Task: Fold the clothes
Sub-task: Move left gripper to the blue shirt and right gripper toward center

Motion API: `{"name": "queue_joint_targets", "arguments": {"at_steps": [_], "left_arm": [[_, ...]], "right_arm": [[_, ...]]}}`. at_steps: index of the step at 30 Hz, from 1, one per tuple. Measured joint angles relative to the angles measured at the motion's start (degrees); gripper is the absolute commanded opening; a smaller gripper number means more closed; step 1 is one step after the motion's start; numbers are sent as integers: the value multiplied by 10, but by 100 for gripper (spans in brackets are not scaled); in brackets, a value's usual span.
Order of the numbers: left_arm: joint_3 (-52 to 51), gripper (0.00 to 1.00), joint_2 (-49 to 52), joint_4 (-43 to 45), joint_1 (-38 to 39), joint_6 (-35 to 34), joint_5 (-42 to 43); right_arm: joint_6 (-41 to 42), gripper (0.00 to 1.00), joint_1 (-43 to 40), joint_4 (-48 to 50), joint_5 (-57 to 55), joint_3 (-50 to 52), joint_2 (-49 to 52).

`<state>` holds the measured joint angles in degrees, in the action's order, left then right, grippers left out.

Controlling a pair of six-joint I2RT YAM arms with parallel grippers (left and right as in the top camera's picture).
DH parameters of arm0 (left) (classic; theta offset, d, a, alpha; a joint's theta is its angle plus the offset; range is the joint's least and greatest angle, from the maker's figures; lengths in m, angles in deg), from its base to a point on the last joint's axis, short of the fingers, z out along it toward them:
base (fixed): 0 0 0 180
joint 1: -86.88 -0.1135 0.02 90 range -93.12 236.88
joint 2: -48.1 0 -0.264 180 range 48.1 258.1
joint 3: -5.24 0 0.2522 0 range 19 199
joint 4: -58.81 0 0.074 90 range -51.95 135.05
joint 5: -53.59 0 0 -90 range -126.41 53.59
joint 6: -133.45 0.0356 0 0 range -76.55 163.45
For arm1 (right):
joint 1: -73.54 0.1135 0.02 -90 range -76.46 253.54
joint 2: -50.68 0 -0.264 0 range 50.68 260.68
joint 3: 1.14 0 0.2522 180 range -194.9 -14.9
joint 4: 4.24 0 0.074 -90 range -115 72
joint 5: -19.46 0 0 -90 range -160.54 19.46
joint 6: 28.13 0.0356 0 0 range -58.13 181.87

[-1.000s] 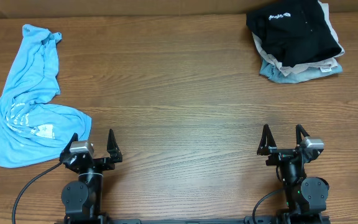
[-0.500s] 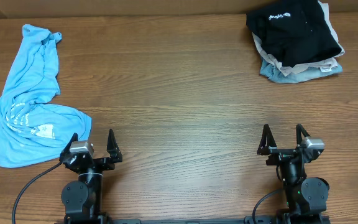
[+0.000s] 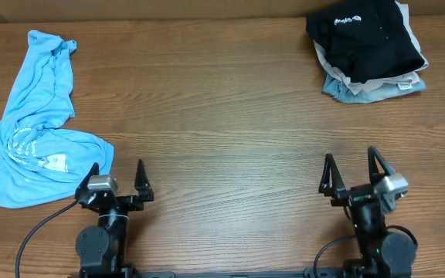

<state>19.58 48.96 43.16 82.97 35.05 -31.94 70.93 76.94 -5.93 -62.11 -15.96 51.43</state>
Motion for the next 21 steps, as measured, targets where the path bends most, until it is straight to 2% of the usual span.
{"name": "queue_joint_targets", "arguments": {"at_steps": [5,11,16,21], "left_arm": [[41,100,0,-42,0,0,51],[192,100,1,-163,0,0,72],[312,99,29,-244,0,0,76],[446,100,135,-343,0,0,78]], "right_arm": [[24,100,0,132,76,0,-1],[46,100,0,145,138,-26,-1],[51,100,0,64,161,-118,-1],[37,100,0,-71,169,-241,24]]}}
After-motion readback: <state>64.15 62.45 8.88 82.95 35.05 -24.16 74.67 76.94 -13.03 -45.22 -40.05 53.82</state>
